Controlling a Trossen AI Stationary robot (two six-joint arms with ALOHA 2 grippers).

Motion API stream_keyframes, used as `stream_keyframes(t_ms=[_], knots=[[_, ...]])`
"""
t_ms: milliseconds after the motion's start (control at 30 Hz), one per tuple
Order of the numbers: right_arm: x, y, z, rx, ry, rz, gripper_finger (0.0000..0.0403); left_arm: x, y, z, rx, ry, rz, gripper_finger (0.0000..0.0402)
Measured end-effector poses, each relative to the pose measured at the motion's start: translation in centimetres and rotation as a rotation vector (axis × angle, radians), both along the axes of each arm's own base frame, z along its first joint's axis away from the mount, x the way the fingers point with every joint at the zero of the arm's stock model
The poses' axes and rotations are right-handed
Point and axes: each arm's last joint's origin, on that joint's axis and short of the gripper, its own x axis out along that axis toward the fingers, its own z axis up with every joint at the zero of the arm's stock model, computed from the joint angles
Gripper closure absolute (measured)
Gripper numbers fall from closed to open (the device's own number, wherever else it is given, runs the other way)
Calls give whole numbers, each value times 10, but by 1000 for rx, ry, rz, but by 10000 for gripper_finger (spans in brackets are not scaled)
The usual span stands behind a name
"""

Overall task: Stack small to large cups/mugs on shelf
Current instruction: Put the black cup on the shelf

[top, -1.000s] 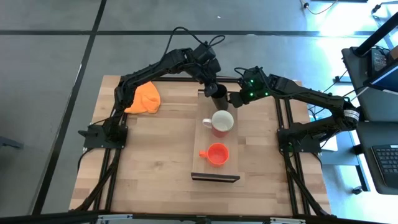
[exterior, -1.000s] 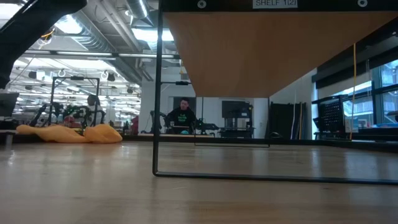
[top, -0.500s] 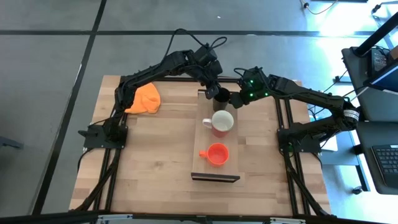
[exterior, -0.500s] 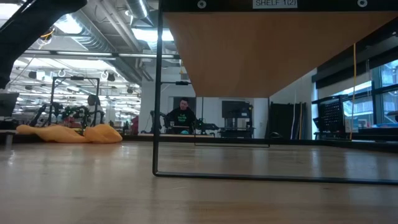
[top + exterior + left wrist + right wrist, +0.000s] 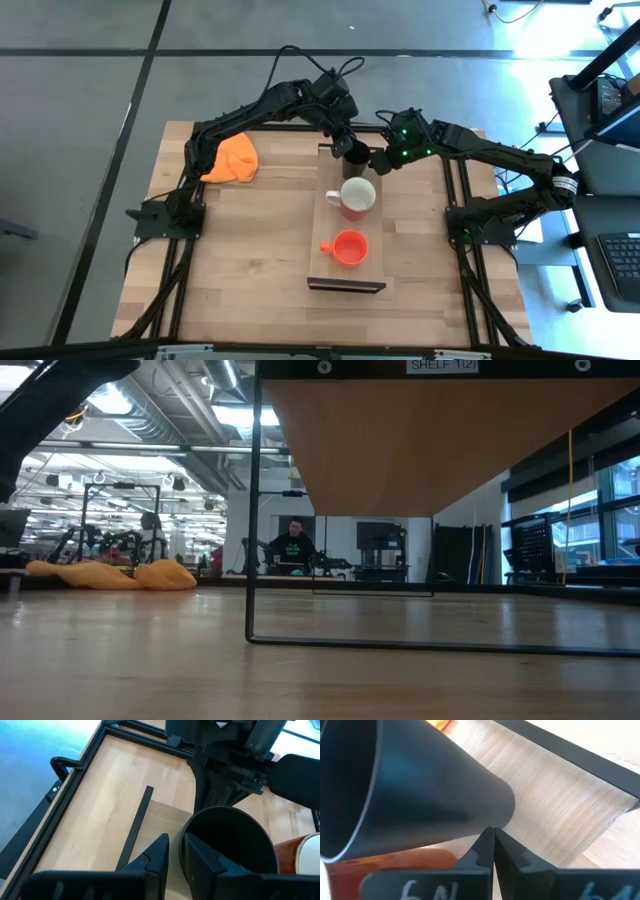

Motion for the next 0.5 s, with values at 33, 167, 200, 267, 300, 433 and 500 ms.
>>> stream_keyframes(t_ms=[33,167,200,267,300,433,500], knots=[[0,0,0,-5,2,-5,394,0,0,0,0,0,0,347],[0,-1,0,-15,7,-14,394,-1,-1,3,3,-7,0,347],[0,-1,0,-16,7,-13,394,-1,-1,4,7,-17,0,348],[0,-1,0,-19,8,-10,394,-3,-1,8,12,-29,0,348],[0,-1,0,-23,8,-7,394,-5,-2,10,14,-30,1,347],[-1,-2,0,-35,5,-2,394,-13,-2,21,47,-44,29,345],[-2,-4,1,-38,-2,-9,394,-16,0,24,71,-50,44,345]])
